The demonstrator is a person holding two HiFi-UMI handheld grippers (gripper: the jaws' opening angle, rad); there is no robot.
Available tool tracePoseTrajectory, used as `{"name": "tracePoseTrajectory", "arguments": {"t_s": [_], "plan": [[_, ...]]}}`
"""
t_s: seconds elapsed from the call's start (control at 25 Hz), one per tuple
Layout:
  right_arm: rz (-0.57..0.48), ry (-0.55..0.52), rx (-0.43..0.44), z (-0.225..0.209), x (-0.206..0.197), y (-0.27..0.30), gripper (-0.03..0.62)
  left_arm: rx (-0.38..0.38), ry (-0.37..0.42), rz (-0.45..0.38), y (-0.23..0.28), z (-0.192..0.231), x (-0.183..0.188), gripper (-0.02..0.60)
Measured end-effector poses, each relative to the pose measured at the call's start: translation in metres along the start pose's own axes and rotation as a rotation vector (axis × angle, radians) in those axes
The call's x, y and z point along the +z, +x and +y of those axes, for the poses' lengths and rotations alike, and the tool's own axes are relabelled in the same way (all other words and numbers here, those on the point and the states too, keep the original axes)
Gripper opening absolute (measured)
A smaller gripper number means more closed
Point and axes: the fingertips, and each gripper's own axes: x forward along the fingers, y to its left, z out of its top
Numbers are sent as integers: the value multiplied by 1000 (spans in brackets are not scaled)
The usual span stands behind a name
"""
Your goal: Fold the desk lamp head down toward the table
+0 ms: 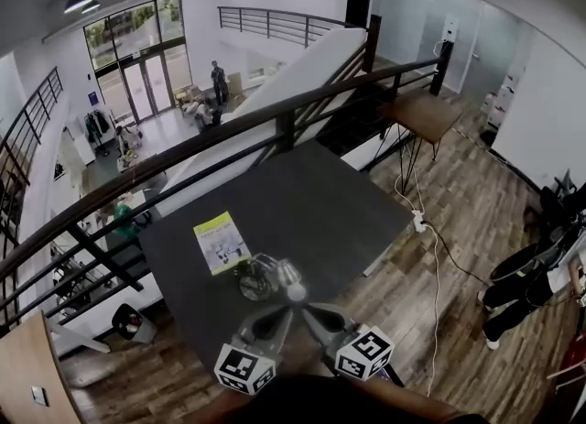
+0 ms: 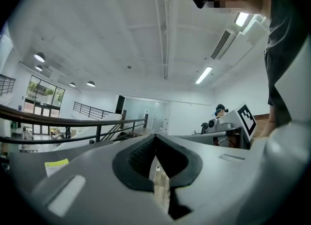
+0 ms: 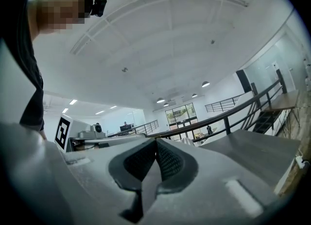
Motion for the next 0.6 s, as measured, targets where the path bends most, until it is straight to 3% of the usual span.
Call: {"name": "tracePoseTrajectory", "arguments": {"t_s": [0.32,0.6], "plan": [[-13,-26,-37,-19,10,25,8,-14,-12,0,12,25,0,-2],[75,-37,-5,-55,6,57,103,59,-30,-10,33,55,7,-2]]}}
